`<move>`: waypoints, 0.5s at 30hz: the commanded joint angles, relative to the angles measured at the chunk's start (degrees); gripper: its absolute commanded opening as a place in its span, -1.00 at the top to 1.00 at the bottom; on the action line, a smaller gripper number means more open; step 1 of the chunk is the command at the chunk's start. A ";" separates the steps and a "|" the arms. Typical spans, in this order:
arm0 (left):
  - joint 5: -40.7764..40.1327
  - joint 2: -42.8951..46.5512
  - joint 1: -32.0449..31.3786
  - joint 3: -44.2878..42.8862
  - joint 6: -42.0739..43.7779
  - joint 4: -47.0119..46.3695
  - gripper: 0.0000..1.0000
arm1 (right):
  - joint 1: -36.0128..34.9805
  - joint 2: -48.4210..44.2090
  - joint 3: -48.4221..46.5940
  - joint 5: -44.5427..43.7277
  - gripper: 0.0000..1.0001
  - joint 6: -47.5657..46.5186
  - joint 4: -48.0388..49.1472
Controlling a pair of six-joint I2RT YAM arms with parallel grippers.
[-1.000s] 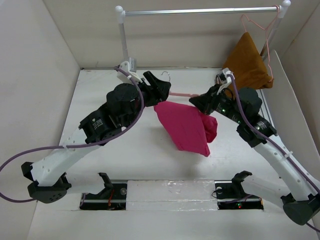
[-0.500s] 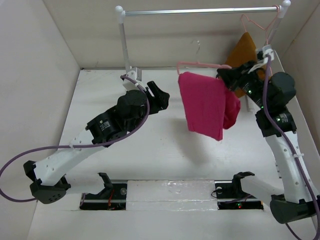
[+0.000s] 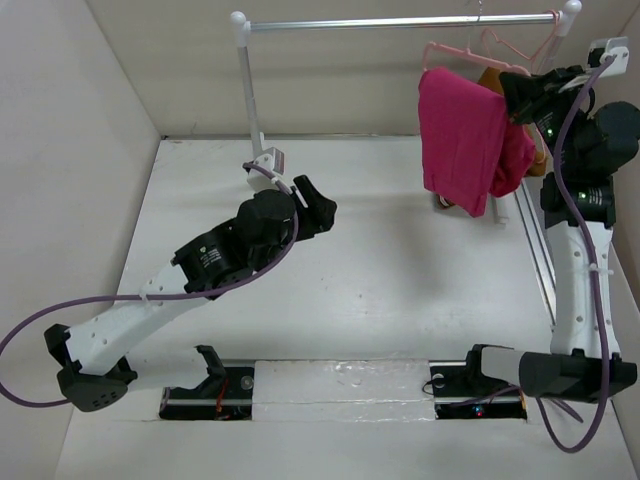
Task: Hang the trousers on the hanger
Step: Place the hanger at the clothesline.
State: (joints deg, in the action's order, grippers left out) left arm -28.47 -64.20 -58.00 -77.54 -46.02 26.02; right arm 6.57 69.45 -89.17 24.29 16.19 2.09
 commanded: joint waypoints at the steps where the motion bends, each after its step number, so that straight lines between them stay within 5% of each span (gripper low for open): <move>1: -0.10 1.89 0.34 0.37 -0.83 0.17 -0.06 | 2.48 1.29 -6.28 -0.12 1.00 2.18 13.91; 15: -1.85 1.80 0.34 -0.60 -0.21 2.98 -0.06 | 7.49 8.50 -5.49 -5.65 1.00 7.46 23.14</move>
State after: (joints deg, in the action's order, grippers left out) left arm -28.69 -63.66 -58.00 -77.25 -46.37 28.27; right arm 13.37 80.29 -90.61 22.20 21.85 8.71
